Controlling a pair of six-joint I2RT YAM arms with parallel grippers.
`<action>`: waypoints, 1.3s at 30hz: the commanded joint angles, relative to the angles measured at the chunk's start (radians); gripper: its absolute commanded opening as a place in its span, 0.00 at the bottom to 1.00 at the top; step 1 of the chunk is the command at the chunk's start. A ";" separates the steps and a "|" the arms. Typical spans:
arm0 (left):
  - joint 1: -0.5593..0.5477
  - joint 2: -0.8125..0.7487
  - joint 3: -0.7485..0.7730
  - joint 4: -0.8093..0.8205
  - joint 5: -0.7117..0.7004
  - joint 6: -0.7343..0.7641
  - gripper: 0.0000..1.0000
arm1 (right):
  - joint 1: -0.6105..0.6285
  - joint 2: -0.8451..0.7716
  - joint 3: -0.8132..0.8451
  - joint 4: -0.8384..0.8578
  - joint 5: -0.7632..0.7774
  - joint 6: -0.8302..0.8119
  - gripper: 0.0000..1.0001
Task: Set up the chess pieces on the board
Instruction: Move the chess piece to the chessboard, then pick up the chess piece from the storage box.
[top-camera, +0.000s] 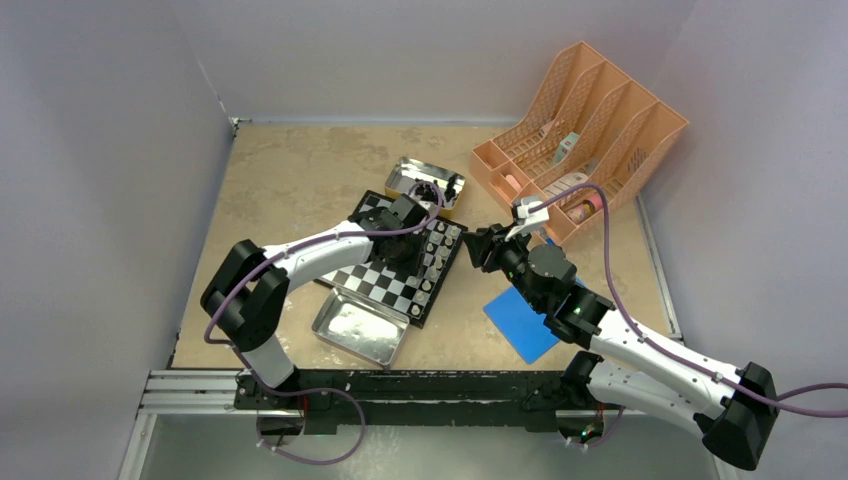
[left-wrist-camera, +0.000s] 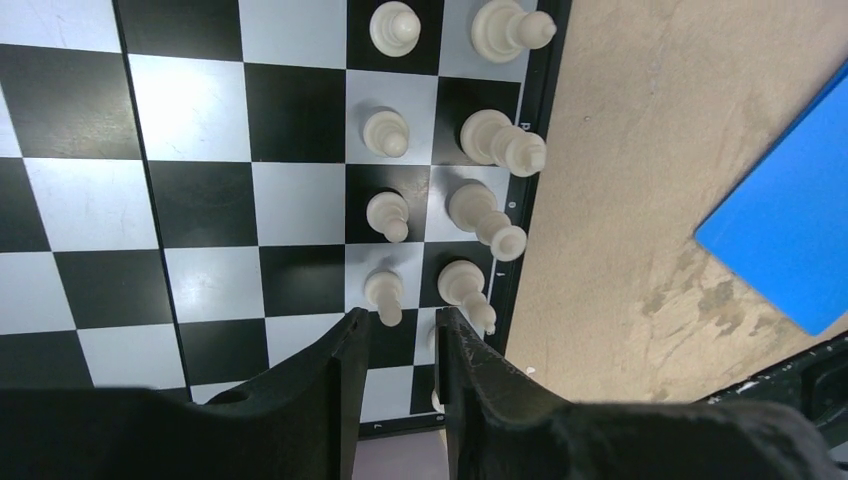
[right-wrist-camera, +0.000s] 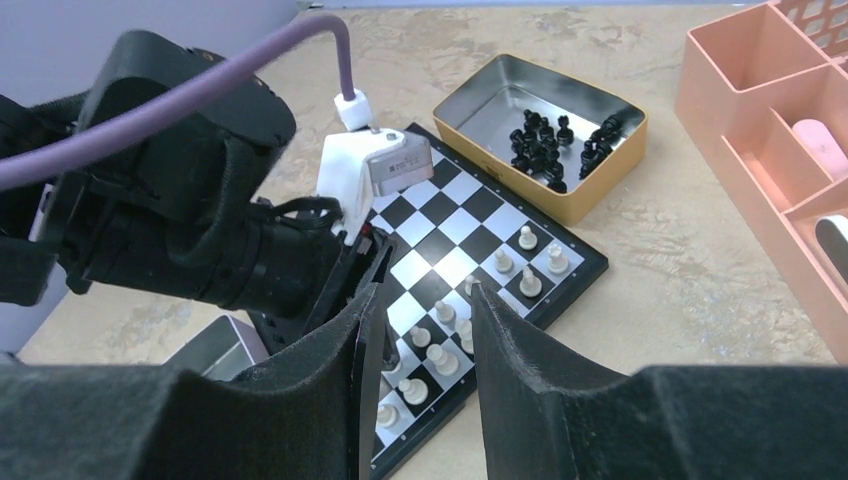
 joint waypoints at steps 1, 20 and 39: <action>0.021 -0.103 0.034 0.017 -0.005 -0.027 0.31 | 0.001 -0.016 0.016 0.023 -0.062 -0.021 0.40; 0.039 -0.514 -0.273 -0.145 0.048 -0.181 0.38 | 0.000 0.054 0.096 -0.036 -0.073 -0.011 0.40; 0.038 -0.525 -0.454 -0.014 0.156 -0.178 0.35 | 0.000 0.087 0.232 -0.242 0.204 0.065 0.39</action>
